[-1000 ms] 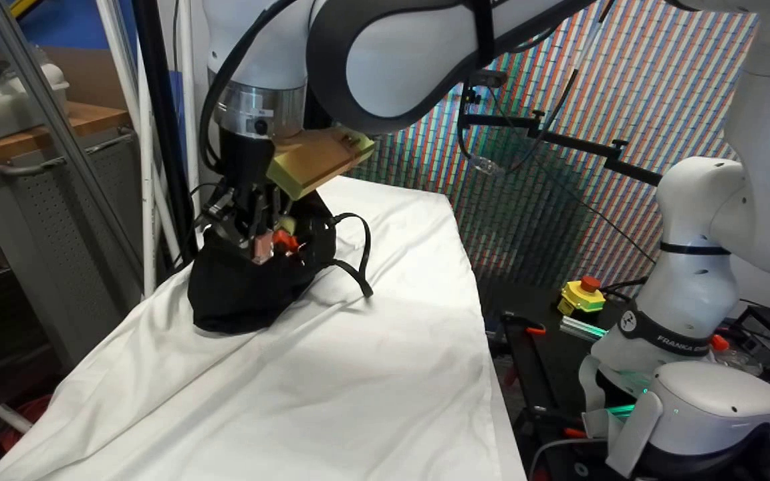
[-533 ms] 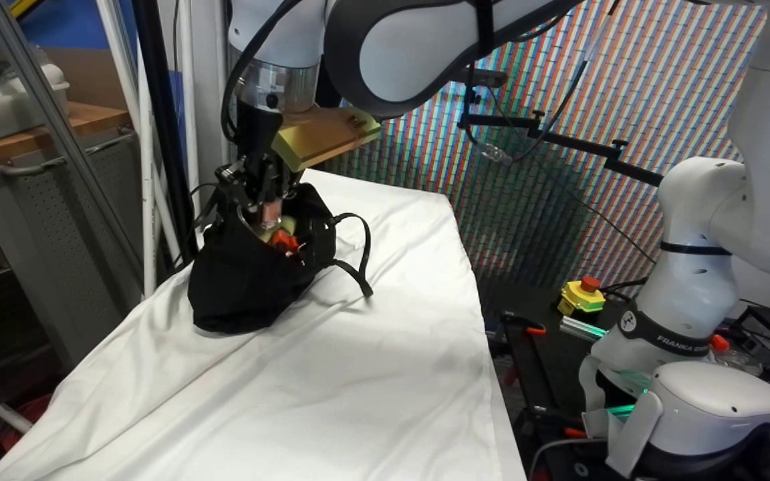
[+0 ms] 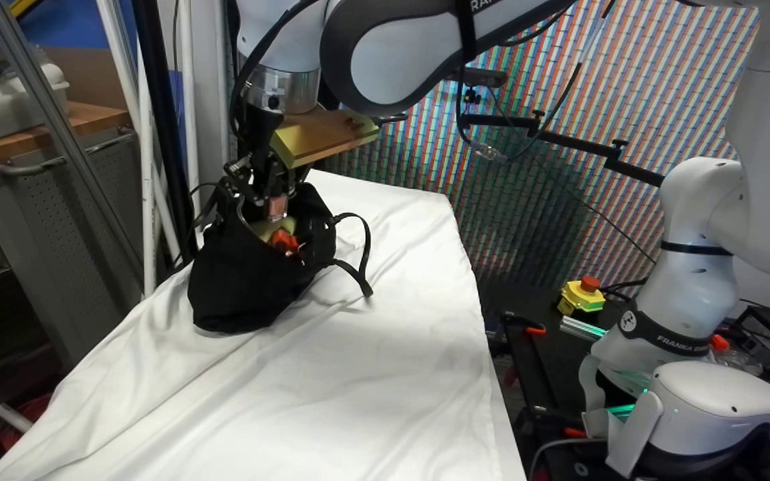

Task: Put the nail polish bottles in the bag

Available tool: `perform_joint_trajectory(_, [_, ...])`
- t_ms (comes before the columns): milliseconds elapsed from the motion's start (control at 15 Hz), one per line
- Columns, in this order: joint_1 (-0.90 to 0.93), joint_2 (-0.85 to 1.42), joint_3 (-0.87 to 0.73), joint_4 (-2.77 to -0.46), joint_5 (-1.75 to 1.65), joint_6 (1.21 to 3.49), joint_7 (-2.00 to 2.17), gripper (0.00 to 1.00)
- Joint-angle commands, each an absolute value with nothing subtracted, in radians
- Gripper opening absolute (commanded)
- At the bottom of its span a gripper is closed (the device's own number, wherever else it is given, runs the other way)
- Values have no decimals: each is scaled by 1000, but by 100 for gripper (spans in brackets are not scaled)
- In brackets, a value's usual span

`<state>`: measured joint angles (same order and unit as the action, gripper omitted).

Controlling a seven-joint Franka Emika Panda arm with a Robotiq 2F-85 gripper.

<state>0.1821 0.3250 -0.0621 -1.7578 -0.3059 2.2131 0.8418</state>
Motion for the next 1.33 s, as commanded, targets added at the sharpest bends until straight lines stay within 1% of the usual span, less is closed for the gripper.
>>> perform_joint_trajectory(0, [158,382,-70,-1697,-304,2230,849,21])
perform_joint_trajectory(133, [146,412,-76,-1674,-300,2228,845,21])
perform_joint_trajectory(200, [139,425,-79,-1663,-296,2229,842,22])
perform_joint_trajectory(267, [132,438,-81,-1654,-293,2234,835,65])
perform_joint_trajectory(333, [120,454,-84,-1647,-287,2245,821,66])
perform_joint_trajectory(400, [115,463,-86,-1640,-285,2246,814,69])
perform_joint_trajectory(667, [98,463,-82,-1657,-270,2269,764,97])
perform_joint_trajectory(800, [91,437,-70,-1689,-255,2267,701,100])
perform_joint_trajectory(1000, [89,342,-30,-1786,-199,2248,536,100])
perform_joint_trajectory(1267, [100,194,5,-1905,-152,2123,360,99])
